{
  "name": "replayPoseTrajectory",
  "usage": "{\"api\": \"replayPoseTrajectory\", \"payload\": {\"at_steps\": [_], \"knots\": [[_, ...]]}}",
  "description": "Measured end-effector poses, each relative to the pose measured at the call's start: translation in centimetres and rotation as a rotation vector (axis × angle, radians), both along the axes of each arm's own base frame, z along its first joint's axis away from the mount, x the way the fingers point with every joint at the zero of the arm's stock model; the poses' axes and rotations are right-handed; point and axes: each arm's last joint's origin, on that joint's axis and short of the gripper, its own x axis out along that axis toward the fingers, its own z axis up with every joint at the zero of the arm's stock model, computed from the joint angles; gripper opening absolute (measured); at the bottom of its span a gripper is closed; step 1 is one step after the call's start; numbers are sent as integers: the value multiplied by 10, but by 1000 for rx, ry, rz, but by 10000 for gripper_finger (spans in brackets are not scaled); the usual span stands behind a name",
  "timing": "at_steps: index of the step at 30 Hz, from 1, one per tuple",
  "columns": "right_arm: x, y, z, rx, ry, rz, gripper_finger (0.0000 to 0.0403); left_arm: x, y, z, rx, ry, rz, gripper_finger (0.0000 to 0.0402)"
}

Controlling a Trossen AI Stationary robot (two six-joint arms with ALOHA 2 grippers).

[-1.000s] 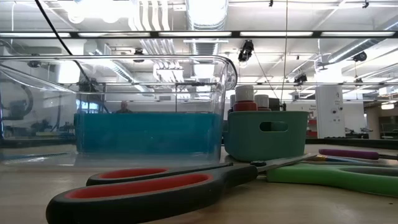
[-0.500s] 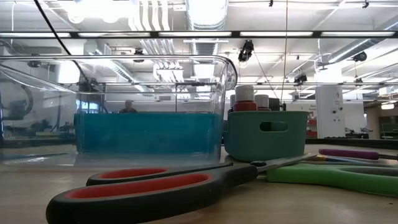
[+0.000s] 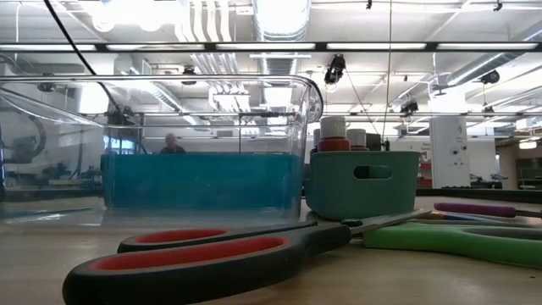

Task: Pick & Place Paint Supplies
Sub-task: Put the blue paint bottle into the green bin

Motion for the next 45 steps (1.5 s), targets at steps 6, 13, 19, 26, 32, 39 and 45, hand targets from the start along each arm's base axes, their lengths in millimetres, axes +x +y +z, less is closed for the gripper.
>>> {"api": "replayPoseTrajectory", "payload": {"at_steps": [6,13,19,26,32,39,45], "knots": [[1,2,6,2,-16,4,222,-2,-2,-1,-156,206,33,62],[1,7,9,-11,-32,86,222,4,-13,16,-300,283,136,221],[-8,13,9,-67,-42,121,222,6,-2,12,-303,340,420,355],[-21,21,9,-125,-57,171,222,17,5,-1,-312,286,625,387],[-26,23,5,-172,-60,189,222,39,17,-2,-298,275,680,345],[-30,17,-9,-183,-29,195,222,43,24,-5,-290,423,650,319],[-35,13,-16,-188,-32,208,222,42,29,-9,-288,510,705,318]]}}
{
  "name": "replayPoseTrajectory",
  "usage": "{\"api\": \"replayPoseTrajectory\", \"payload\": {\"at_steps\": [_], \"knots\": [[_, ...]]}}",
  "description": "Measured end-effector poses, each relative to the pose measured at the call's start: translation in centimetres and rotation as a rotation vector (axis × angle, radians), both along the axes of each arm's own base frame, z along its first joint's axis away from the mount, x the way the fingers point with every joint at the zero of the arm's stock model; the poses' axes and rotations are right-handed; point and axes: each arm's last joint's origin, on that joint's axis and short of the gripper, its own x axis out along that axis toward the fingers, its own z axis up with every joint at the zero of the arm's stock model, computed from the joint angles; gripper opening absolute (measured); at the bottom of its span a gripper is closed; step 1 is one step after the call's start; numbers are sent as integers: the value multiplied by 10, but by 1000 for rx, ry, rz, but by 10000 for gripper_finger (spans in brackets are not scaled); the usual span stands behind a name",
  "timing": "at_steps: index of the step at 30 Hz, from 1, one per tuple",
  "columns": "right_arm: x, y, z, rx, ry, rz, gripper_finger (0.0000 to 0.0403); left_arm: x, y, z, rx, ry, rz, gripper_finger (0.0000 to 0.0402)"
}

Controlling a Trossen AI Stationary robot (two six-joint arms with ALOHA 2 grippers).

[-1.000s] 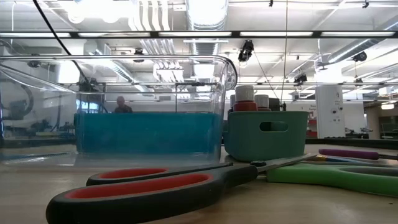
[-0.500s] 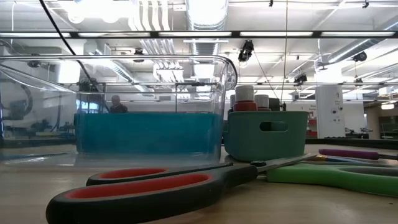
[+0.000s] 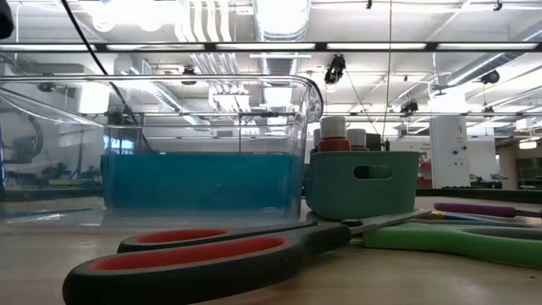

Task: Pick & Place Paint Supplies
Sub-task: Put the blue paint bottle into the green bin

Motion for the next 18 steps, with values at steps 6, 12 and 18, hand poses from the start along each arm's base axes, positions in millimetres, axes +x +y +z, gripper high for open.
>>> {"api": "replayPoseTrajectory", "payload": {"at_steps": [6,12,18], "knots": [[-5,-6,-9,4,-6,61,222,9,8,0,-19,33,27,318],[-10,-9,-15,4,3,80,222,6,14,-4,-42,178,-3,318],[-11,-11,-15,26,-13,86,222,2,13,-5,-40,220,-111,318]]}}
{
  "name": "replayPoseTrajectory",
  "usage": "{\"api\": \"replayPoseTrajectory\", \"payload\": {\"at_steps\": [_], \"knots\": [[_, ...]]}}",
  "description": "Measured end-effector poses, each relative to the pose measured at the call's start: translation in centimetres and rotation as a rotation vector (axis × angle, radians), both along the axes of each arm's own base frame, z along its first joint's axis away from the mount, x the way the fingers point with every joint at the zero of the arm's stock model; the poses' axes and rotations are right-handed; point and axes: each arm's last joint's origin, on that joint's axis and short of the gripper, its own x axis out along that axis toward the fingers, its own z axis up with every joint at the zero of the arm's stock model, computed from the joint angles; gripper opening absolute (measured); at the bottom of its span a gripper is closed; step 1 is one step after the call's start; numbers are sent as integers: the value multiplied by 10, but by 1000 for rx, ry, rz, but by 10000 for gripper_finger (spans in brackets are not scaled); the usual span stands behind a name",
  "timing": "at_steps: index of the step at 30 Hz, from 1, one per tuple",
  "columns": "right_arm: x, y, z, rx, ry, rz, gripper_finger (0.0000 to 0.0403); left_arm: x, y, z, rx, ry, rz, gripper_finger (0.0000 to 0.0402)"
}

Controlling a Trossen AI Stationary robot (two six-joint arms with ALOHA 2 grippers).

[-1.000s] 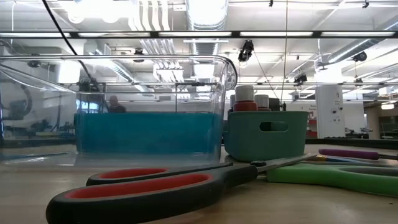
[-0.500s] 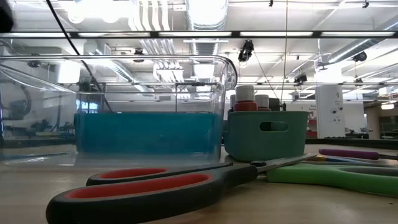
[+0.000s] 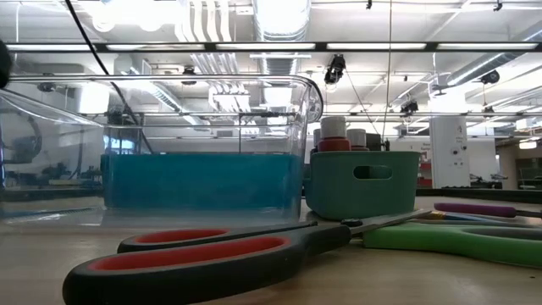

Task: Pick & Place Paint Supplies
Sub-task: Put the blue paint bottle into the green bin

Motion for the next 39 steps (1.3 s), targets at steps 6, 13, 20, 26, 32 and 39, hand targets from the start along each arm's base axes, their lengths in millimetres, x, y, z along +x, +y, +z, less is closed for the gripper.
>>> {"api": "replayPoseTrajectory", "payload": {"at_steps": [6,13,20,26,32,39], "knots": [[0,0,3,13,-23,0,222,-8,1,-1,22,66,-130,318],[1,1,7,25,-39,-1,222,-14,6,-8,28,88,-133,318],[1,2,9,37,-41,-1,222,-16,7,-10,47,60,-250,309],[1,2,10,38,-41,-1,222,-18,8,-11,104,9,-355,243],[1,2,9,42,-39,-2,222,-19,8,-11,138,-14,-463,202],[1,2,10,44,-38,-2,222,-24,6,-11,132,-9,-564,201]]}}
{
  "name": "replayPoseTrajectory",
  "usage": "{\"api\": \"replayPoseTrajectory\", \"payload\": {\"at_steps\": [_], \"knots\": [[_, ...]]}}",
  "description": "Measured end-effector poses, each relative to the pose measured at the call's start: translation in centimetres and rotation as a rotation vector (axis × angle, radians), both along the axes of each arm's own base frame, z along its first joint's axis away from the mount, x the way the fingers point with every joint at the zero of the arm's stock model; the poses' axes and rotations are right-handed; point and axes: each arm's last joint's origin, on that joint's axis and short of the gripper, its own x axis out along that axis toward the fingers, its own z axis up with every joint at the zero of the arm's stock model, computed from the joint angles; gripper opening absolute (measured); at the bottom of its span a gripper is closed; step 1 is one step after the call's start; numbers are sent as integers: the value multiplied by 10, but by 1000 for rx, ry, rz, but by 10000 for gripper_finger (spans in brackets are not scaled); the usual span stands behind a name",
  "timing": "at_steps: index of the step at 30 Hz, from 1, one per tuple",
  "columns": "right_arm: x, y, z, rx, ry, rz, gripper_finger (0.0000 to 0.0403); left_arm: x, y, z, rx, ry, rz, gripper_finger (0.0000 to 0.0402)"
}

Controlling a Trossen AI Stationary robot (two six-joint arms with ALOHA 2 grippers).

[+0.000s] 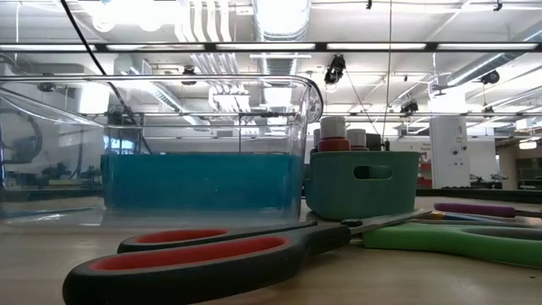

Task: Pick & Place Paint Supplies
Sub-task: Put the blue paint bottle into the green bin

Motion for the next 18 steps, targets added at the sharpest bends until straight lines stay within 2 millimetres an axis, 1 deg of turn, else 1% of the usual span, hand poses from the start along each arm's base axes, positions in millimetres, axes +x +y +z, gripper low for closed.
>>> {"api": "replayPoseTrajectory", "payload": {"at_steps": [9,15,18], "knots": [[0,0,1,6,-3,-1,222,-1,2,0,41,-10,-18,201],[0,0,1,11,-9,-1,222,-1,3,0,64,-49,-78,201],[0,0,1,12,-9,-1,222,-1,3,0,68,-53,-82,201]]}}
